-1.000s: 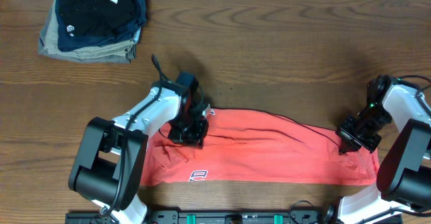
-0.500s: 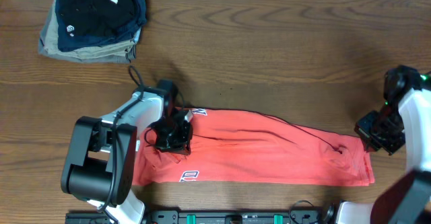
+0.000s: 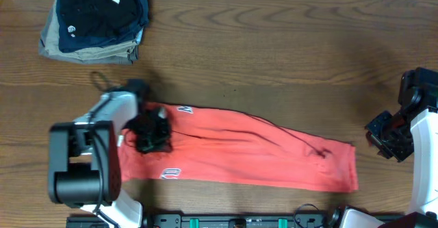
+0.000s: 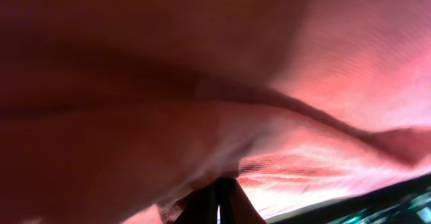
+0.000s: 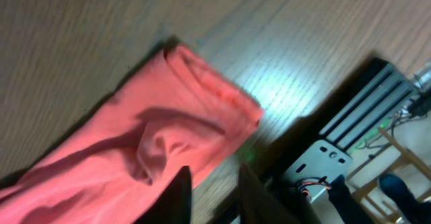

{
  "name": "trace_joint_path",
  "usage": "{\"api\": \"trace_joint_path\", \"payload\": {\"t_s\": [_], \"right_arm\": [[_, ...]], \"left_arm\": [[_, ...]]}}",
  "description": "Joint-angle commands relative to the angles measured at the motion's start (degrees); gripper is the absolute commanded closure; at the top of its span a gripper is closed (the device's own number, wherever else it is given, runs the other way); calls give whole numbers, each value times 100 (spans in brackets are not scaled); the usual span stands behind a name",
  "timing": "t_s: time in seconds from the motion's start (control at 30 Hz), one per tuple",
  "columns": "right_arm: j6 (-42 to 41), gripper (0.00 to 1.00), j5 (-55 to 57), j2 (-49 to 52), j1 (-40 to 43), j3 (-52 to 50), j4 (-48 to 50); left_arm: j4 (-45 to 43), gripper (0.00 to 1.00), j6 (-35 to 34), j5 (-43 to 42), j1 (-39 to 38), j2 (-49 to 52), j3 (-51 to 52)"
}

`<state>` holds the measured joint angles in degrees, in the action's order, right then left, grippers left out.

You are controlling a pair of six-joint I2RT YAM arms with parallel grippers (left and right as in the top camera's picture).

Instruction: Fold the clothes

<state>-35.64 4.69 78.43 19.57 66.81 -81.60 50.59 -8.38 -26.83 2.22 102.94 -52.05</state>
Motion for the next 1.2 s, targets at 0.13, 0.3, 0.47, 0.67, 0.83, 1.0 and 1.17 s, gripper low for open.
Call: {"api": "trace_joint_path", "payload": {"t_s": [0.13,0.3,0.47,0.67,0.83,1.0,1.17], "right_arm": [[664,25,-734,24,-483,35,297],[656,20,-925,37,-1285,-138,717],[566,18,-1056,44,-2002,-431,1244],[573,20,-1233,44,-2708,-1082,1856],[911,26,-1829,44,-3056,-1773,2645],[765,30,-2380,46,-3320,-2308,3228],[651,34,-2330,46,-3370,-2531,3233]], "left_arm": [[20,94,-28,955,1460,87,-229],[560,94,138,855,1711,-28,-660],[767,94,505,166,1631,-544,-734],[894,94,778,-127,1150,-1327,-732],[822,94,817,-127,400,-1421,-730],[579,93,702,-129,-435,-1261,-719],[297,84,463,-127,-1130,-1078,-708]]}}
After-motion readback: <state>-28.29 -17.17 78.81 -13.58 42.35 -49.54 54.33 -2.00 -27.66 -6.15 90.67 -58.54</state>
